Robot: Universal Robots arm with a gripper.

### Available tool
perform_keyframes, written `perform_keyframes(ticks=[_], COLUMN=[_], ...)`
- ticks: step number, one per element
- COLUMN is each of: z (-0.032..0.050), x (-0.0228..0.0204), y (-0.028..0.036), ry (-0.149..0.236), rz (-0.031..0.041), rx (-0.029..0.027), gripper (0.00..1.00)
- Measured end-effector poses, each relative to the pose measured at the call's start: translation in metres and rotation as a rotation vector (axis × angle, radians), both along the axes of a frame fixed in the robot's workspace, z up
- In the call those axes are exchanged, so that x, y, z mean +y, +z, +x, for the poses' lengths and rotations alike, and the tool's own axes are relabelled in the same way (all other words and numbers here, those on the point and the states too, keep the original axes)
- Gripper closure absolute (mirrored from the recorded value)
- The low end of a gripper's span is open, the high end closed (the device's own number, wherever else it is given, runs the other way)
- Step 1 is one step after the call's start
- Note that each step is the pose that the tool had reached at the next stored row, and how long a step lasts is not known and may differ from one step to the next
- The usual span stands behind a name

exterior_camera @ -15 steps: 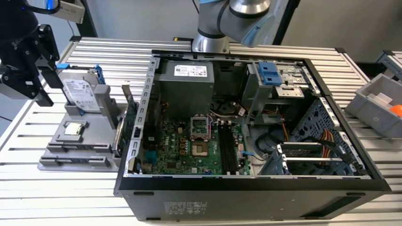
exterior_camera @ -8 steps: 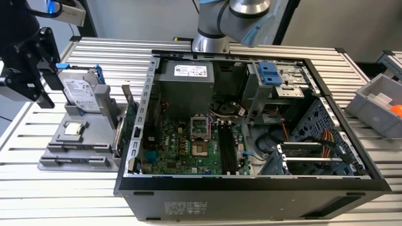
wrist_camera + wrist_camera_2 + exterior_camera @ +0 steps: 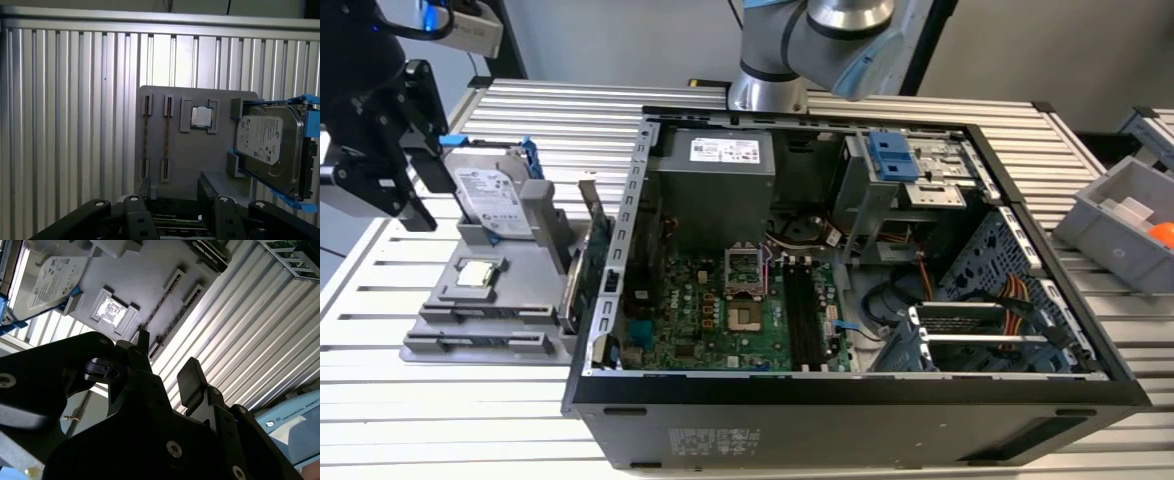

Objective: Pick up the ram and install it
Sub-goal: 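Pick up the ram and move it above insertion slot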

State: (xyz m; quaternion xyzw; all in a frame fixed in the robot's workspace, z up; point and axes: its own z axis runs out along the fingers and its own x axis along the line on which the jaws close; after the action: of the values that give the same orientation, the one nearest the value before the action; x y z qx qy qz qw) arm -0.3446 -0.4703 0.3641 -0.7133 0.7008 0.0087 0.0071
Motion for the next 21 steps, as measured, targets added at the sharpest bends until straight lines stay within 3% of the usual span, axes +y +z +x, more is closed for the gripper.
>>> perform_keyframes(ticks=[21], z=[-0.0016], x=[0.0000], y=[-0.0159], ry=[-0.031], rz=[-0.0049], rx=[0.0018], gripper=[0.00])
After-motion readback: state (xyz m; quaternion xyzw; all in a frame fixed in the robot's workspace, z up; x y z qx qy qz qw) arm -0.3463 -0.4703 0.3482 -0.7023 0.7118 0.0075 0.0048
